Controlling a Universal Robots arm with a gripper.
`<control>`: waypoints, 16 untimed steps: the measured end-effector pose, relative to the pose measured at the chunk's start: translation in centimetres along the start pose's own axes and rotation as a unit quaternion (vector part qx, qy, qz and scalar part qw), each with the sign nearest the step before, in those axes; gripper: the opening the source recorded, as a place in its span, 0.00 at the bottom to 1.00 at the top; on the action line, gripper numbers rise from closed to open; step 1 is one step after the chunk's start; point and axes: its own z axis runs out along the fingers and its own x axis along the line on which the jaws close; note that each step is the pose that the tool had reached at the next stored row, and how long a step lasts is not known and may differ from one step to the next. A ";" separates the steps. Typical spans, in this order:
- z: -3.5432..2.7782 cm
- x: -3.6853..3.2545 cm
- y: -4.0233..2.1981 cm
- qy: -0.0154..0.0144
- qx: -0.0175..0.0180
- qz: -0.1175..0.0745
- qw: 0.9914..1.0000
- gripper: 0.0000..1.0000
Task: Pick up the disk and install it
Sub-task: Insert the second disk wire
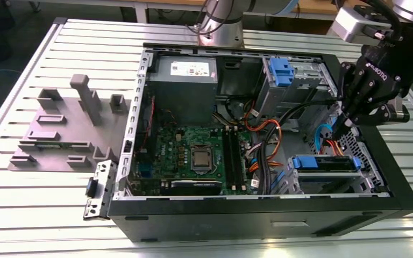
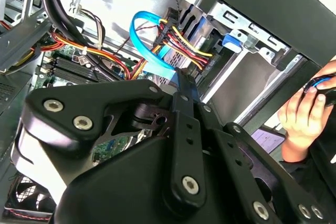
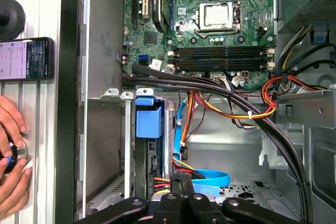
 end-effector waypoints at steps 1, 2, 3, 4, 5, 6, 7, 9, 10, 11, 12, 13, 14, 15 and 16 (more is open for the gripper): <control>0.01 0.05 0.00 -0.001 0.000 0.000 1.000 0.11; 0.02 0.13 0.00 -0.001 0.000 0.000 1.000 0.11; 0.04 0.25 -0.01 -0.003 0.000 0.000 1.000 0.11; 0.07 0.40 -0.01 -0.005 0.000 0.000 1.000 0.11; 0.10 0.57 -0.02 -0.008 0.000 0.000 1.000 0.11; 0.13 0.77 -0.02 -0.011 0.000 -0.001 1.000 0.11; 0.16 0.96 -0.03 -0.013 0.000 -0.001 1.000 0.11; 0.18 1.11 -0.03 -0.014 0.000 -0.001 1.000 0.11; 0.19 1.17 -0.03 -0.014 0.000 -0.001 1.000 0.11; 0.21 1.25 -0.03 -0.014 0.000 -0.001 1.000 0.11; 0.23 1.36 -0.03 -0.014 0.000 -0.001 1.000 0.11; 0.27 1.55 -0.04 -0.016 0.000 -0.001 1.000 0.11; 0.30 1.71 -0.03 -0.018 0.000 -0.001 1.000 0.11; 0.33 1.87 -0.02 -0.021 0.000 -0.001 1.000 0.11; 0.37 2.02 -0.02 -0.024 0.000 -0.001 1.000 0.11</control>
